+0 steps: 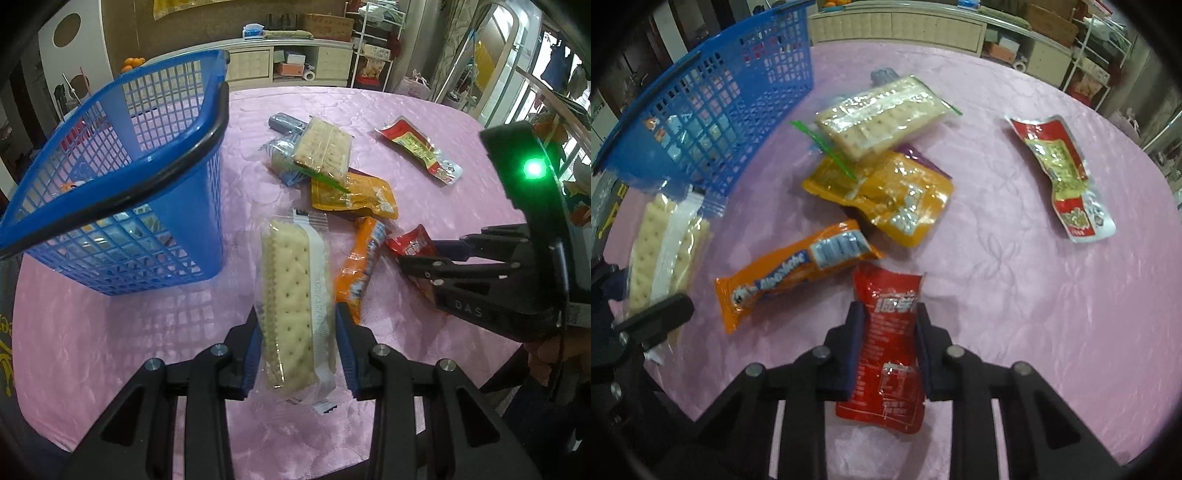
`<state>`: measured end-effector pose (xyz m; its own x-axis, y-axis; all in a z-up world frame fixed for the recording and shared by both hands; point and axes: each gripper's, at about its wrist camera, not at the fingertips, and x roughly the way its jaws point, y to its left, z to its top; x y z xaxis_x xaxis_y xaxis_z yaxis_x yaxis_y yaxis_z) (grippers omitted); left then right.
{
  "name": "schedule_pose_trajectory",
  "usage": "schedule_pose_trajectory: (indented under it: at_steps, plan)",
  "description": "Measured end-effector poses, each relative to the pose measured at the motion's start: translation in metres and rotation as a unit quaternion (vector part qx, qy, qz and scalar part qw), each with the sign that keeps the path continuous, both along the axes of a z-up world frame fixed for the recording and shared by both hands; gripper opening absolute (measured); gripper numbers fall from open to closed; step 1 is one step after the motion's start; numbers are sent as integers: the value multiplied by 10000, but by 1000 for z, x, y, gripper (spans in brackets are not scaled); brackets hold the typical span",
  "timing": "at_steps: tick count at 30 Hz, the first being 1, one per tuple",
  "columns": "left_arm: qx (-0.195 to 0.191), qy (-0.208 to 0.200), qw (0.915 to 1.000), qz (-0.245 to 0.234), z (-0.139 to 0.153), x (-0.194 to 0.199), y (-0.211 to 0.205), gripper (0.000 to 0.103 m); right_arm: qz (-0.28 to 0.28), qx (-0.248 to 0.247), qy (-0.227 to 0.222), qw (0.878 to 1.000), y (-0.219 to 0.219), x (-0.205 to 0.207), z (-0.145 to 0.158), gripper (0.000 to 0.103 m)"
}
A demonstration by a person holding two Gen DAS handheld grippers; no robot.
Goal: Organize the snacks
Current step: 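Lift the cracker pack with the left gripper while the right gripper grasps the red wrapper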
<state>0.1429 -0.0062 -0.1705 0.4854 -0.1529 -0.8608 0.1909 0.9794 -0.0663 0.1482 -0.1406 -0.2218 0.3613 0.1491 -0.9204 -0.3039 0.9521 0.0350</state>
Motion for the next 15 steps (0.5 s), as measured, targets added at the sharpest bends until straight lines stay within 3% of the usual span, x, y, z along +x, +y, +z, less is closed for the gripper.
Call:
schedule_pose_trajectory:
  at_steps: [6, 15]
  plan:
    - [45, -105, 9999, -14, 9, -8, -6, 34, 73, 281, -120, 9995, -10, -18, 25, 30]
    - [107, -523, 9986, 57, 47, -26, -9, 34, 293, 626, -666, 9954, -15, -57, 89, 30]
